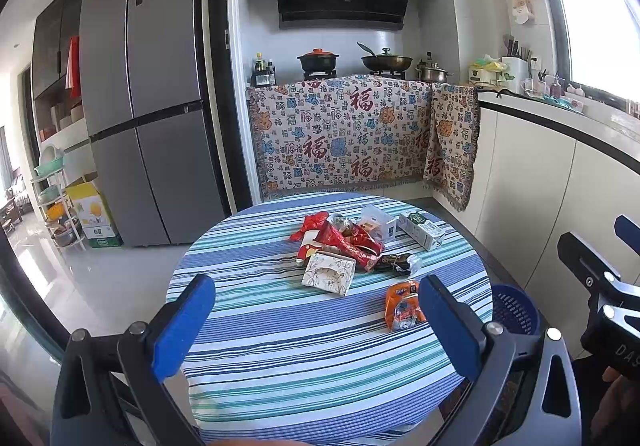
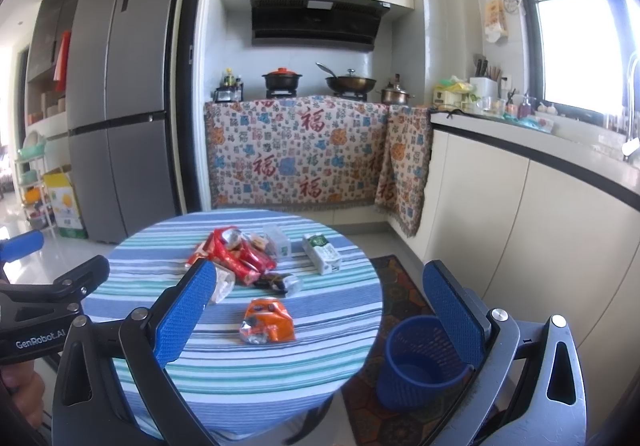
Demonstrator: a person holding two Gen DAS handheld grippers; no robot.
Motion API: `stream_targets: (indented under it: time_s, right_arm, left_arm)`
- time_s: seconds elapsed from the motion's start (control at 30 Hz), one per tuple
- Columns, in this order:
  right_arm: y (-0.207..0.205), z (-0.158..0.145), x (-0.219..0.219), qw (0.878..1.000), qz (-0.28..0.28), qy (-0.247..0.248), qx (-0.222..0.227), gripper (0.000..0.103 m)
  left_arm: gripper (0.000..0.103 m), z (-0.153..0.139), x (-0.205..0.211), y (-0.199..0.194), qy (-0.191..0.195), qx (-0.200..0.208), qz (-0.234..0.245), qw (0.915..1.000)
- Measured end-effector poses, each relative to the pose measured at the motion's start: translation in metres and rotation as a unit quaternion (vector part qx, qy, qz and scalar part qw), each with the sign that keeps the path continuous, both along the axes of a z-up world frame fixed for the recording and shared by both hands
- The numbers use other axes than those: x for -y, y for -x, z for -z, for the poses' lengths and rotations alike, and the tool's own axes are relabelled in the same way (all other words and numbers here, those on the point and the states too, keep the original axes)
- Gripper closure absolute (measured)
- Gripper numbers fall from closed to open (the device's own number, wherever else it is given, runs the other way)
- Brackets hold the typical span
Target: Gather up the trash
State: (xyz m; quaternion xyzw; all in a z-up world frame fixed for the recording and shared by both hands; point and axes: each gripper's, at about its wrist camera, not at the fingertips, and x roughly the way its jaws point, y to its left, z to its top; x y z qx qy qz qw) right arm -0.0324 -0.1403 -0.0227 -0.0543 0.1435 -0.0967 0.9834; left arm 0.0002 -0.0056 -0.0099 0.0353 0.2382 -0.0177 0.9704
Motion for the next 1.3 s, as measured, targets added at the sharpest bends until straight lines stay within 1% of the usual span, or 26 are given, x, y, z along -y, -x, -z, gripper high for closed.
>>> stream_targets:
  time_s: [1.13,1.3]
  right_arm:
    - [-0.0006,0.0063,-0.0004,1.0,-0.005,-0.004,-0.006,0.0]
    - [-0.0009,0.0064,-0.0003,1.0,-0.005,-0.005,-0.006,0.0]
  left_arm:
    - [0.0,-0.0007,0.0002,-0.0007,0.0,0.0,-0.001,1.0]
    - [0.0,0.0027,0.0004,0.0014,0.0,-0.001,-0.002,1.0]
